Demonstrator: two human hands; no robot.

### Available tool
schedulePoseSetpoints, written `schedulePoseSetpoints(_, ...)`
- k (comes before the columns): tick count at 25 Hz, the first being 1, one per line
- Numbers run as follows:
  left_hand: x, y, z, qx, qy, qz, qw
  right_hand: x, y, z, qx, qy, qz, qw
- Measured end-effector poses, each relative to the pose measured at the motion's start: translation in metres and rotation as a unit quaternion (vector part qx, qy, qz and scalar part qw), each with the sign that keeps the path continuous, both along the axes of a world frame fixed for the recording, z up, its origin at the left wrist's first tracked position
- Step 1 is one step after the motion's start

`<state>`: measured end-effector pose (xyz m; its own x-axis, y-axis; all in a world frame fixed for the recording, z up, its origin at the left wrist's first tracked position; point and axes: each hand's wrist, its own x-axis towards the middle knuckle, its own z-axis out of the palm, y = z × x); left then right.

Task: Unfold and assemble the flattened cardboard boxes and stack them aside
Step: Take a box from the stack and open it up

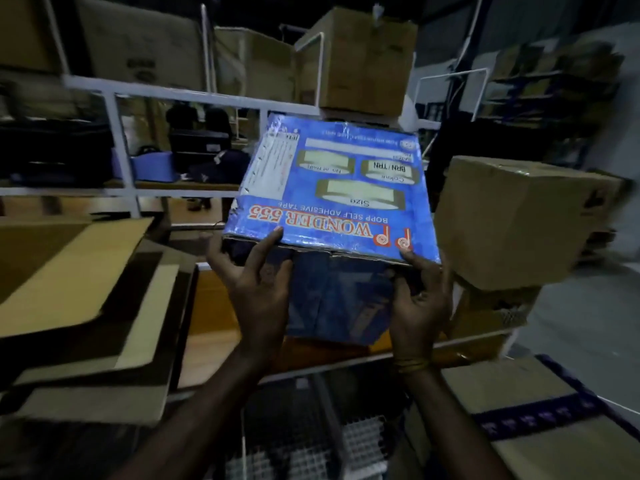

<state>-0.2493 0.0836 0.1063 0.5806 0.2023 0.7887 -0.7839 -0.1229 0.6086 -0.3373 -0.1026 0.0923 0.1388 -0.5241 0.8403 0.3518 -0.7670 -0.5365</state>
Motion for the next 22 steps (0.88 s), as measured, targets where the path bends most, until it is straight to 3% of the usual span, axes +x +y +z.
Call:
schedulePoseSetpoints(5, 0.005, 0.029, -0.047, 0.033, 0.042, 0.025, 0.998, 0.018, 0.026, -0.047, 0.028, 0.079, 0.021, 0.996)
schedulePoseSetpoints(12, 0.025, 0.025, -0.045, 0.144, 0.110, 0.093, 0.979, 0.039, 0.015, -0.054, 0.060, 0.132, 0.038, 0.989)
schedulePoseSetpoints(15, 0.040, 0.018, -0.048, 0.185, 0.098, 0.104, 0.972, 0.048, 0.005, -0.056, 0.058, 0.139, 0.019, 0.988)
schedulePoseSetpoints(19, 0.070, 0.020, -0.074, 0.159, 0.038, 0.065, 0.984, 0.061, -0.004, -0.080, 0.075, 0.130, 0.020, 0.988)
schedulePoseSetpoints(22, 0.090, 0.024, -0.115, 0.181, 0.050, 0.014, 0.982, 0.075, -0.001, -0.124, 0.104, 0.213, 0.010, 0.972)
